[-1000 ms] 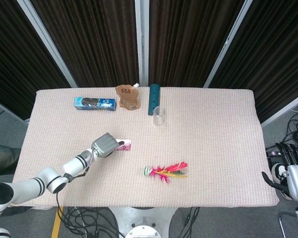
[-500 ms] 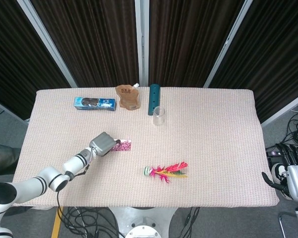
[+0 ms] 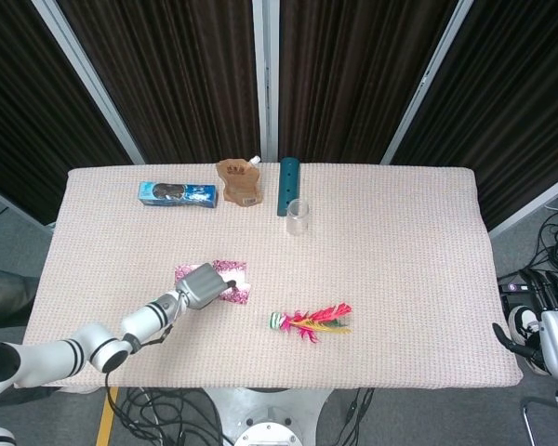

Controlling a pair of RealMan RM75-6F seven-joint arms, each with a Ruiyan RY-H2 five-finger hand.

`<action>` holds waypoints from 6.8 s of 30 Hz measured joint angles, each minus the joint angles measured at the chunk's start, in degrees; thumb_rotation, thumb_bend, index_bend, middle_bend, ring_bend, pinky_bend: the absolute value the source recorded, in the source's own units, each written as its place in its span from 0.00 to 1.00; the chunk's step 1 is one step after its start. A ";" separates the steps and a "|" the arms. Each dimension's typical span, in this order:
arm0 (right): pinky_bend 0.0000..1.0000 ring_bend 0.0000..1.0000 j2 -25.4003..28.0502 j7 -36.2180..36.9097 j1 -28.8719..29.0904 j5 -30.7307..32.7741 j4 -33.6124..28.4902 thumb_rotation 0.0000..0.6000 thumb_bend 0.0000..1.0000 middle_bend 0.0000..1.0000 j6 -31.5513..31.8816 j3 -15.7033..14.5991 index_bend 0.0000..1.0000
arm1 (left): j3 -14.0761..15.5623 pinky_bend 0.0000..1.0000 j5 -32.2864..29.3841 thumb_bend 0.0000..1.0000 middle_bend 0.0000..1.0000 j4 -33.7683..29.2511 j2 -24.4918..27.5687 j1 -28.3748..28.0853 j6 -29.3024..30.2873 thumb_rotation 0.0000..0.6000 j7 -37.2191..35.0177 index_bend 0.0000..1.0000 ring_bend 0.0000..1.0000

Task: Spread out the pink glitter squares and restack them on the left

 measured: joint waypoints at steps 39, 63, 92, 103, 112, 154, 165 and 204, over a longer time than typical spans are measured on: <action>0.00 0.00 -0.24 0.86 -0.28 0.23 0.74 0.62 0.19 0.07 -0.14 0.15 0.08 | -7.57 0.87 -22.68 0.24 0.87 8.10 -8.28 1.04 5.39 1.00 1.40 0.35 0.91; 0.00 0.00 -0.17 1.92 -0.58 1.37 1.79 0.62 0.19 0.07 -0.67 0.26 0.08 | -8.87 0.87 -29.57 0.26 0.87 14.37 -13.82 -2.27 2.39 1.00 4.88 0.37 0.91; 0.00 0.00 -0.11 2.27 -0.70 1.45 1.96 0.62 0.19 0.08 -0.63 0.50 0.08 | -8.33 0.87 -24.80 0.30 0.88 8.60 -9.81 -0.47 6.58 1.00 3.09 0.45 0.91; 0.00 0.00 -0.22 2.97 -0.52 0.60 2.21 0.64 0.19 0.08 -0.46 0.45 0.08 | -6.58 0.87 -27.18 0.30 0.88 0.87 -2.81 3.46 11.36 1.00 6.00 0.44 0.91; 0.00 0.00 -0.60 3.48 -0.25 -0.37 2.52 0.63 0.19 0.08 -0.56 0.17 0.08 | -4.92 0.87 -35.32 0.30 0.88 -1.13 -1.99 5.84 13.26 1.00 9.90 0.43 0.91; 0.00 0.00 -0.40 4.43 -0.46 0.24 3.29 0.63 0.19 0.08 -0.96 -0.10 0.08 | -5.89 0.87 -43.96 0.30 0.88 -0.60 -5.28 4.29 14.49 1.00 16.75 0.35 0.91; 0.00 0.00 -0.58 4.53 -0.51 0.03 3.35 0.62 0.20 0.08 -0.81 -0.15 0.08 | -5.50 0.87 -36.94 0.30 0.87 -7.83 -2.61 4.45 16.30 1.00 15.69 0.32 0.91; 0.00 0.00 -0.71 4.45 -0.29 1.24 3.80 0.63 0.19 0.08 -2.04 -0.01 0.08 | -2.49 0.87 -34.78 0.30 0.88 -10.48 -7.85 2.91 16.99 1.00 18.07 0.33 0.91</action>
